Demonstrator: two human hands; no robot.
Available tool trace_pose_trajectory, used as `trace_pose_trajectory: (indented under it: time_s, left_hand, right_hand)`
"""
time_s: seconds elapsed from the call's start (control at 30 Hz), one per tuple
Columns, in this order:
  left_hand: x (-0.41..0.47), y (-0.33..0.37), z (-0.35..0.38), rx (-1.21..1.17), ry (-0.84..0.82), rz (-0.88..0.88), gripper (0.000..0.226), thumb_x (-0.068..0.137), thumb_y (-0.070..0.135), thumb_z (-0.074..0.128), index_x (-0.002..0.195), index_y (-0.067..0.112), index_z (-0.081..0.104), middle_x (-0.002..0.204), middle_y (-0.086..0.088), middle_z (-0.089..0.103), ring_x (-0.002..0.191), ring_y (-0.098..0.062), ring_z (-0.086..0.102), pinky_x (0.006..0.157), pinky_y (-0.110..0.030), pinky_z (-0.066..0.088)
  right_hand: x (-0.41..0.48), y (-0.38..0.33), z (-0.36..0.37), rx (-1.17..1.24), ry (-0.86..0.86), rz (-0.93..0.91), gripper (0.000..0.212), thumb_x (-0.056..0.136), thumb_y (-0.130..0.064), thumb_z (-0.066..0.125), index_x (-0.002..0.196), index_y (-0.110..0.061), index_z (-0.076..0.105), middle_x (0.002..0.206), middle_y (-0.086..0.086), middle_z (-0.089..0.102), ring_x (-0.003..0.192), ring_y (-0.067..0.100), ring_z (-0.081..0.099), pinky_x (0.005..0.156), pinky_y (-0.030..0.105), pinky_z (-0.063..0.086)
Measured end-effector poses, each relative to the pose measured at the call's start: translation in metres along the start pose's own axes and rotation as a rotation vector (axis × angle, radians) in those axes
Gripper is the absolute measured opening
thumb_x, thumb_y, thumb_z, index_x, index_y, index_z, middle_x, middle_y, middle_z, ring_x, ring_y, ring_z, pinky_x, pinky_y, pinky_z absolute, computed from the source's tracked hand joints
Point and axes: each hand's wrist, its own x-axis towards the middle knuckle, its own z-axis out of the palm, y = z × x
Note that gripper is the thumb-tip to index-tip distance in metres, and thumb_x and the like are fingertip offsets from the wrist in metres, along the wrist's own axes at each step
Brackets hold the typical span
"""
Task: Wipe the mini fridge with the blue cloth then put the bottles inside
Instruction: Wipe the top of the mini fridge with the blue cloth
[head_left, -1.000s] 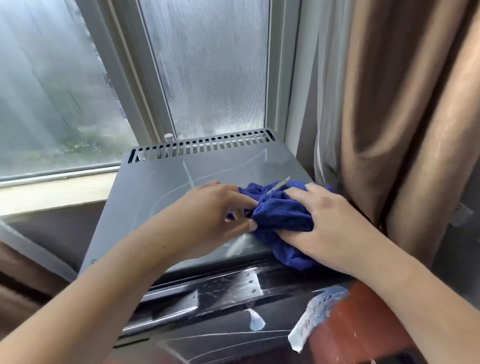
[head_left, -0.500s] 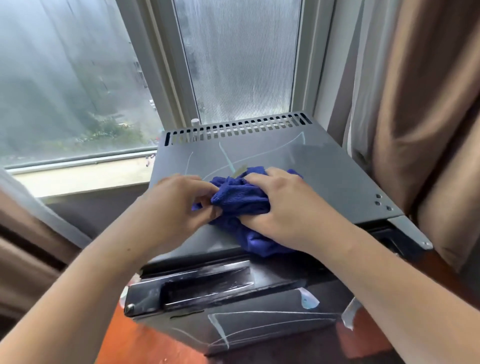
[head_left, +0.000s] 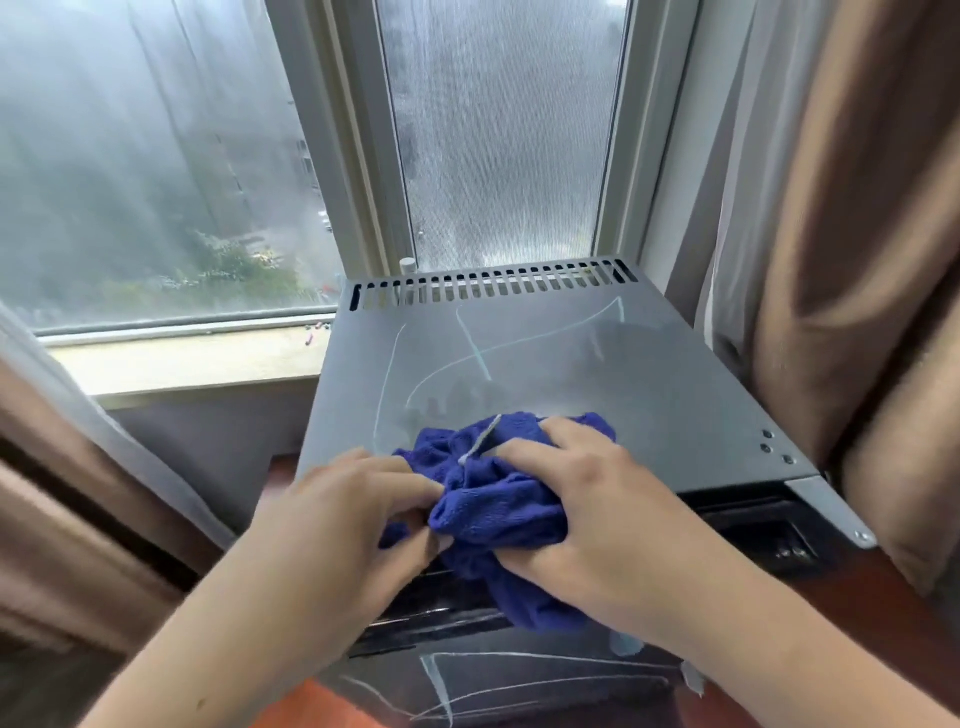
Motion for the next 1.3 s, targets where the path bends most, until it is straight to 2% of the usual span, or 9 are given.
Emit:
trace_pose_trajectory:
  time_s: [0.1,0.23,0.4,0.57,0.8,0.93,1.03,1.2,1.3]
  left_hand:
    - [-0.01,-0.016,-0.002,-0.016,0.09,-0.063,0.015,0.088,0.039,0.074,0.101,0.047,0.074,0.09,0.026,0.07,0.089,-0.002,0.06,0.077,-0.019,0.046]
    - [-0.009,-0.036,-0.005,-0.033,0.178,-0.14,0.032,0.089,0.024,0.077,0.105,0.05,0.069,0.094,0.026,0.072,0.091,-0.002,0.062,0.078,-0.014,0.044]
    - [0.014,-0.038,0.001,-0.065,0.233,-0.127,0.016,0.094,0.018,0.068,0.1,0.032,0.074,0.087,0.012,0.069,0.083,-0.012,0.063,0.08,-0.04,0.053]
    - [0.001,-0.035,0.002,-0.096,0.212,-0.086,0.017,0.093,0.035,0.057,0.104,0.036,0.07,0.091,0.018,0.067,0.086,-0.009,0.062,0.078,-0.04,0.054]
    - [-0.043,-0.045,-0.005,-0.11,0.246,-0.12,0.017,0.092,0.02,0.072,0.097,0.036,0.073,0.084,0.026,0.062,0.074,0.009,0.056,0.068,-0.005,0.039]
    - [-0.037,-0.067,-0.016,-0.052,0.238,-0.223,0.017,0.094,0.018,0.07,0.095,0.034,0.076,0.081,0.011,0.065,0.077,-0.002,0.061,0.072,-0.015,0.046]
    - [-0.011,-0.079,-0.021,-0.034,0.214,-0.258,0.015,0.094,0.017,0.067,0.099,0.027,0.075,0.083,0.005,0.068,0.083,-0.015,0.067,0.083,-0.041,0.054]
    - [0.033,-0.062,-0.019,-0.033,0.168,-0.15,0.02,0.092,0.01,0.064,0.099,0.025,0.075,0.083,0.008,0.074,0.079,-0.01,0.064,0.076,-0.021,0.048]
    - [0.038,-0.041,-0.013,-0.102,0.086,-0.048,0.017,0.092,0.013,0.063,0.097,0.026,0.073,0.083,0.012,0.073,0.079,-0.009,0.065,0.076,-0.03,0.052]
  right_hand:
    - [0.018,-0.011,0.01,0.014,0.018,-0.031,0.034,0.078,-0.049,0.07,0.11,-0.039,0.062,0.092,-0.014,0.048,0.086,0.006,0.049,0.077,0.022,0.047]
    - [0.041,-0.021,0.024,0.045,0.039,-0.033,0.029,0.077,-0.047,0.068,0.104,-0.038,0.061,0.092,-0.011,0.05,0.092,0.013,0.052,0.082,0.029,0.05]
    - [0.055,-0.016,0.024,0.059,0.093,0.048,0.024,0.076,-0.048,0.064,0.094,-0.033,0.06,0.09,-0.009,0.052,0.089,0.016,0.054,0.081,0.035,0.052]
    - [0.044,-0.018,0.022,0.034,0.074,0.046,0.023,0.078,-0.045,0.071,0.095,-0.032,0.063,0.09,-0.011,0.053,0.087,0.009,0.053,0.078,0.026,0.048]
    - [0.034,-0.048,0.036,0.02,0.005,-0.062,0.021,0.079,-0.045,0.067,0.093,-0.033,0.057,0.094,-0.012,0.052,0.091,0.008,0.05,0.075,0.02,0.045]
    - [0.065,-0.059,0.049,0.035,-0.011,-0.078,0.02,0.078,-0.045,0.067,0.083,-0.042,0.048,0.091,-0.009,0.051,0.09,0.015,0.05,0.074,0.027,0.042]
    - [0.084,-0.055,0.049,0.021,0.011,-0.028,0.017,0.081,-0.043,0.069,0.092,-0.036,0.057,0.098,-0.001,0.055,0.097,0.022,0.054,0.084,0.034,0.049]
    - [0.082,-0.03,0.035,-0.037,0.097,0.082,0.024,0.081,-0.047,0.066,0.096,-0.03,0.06,0.098,-0.001,0.056,0.097,0.023,0.057,0.081,0.034,0.05]
    - [0.057,-0.014,0.023,-0.044,0.123,0.133,0.023,0.079,-0.048,0.065,0.09,-0.031,0.055,0.093,-0.008,0.052,0.092,0.017,0.053,0.074,0.031,0.043]
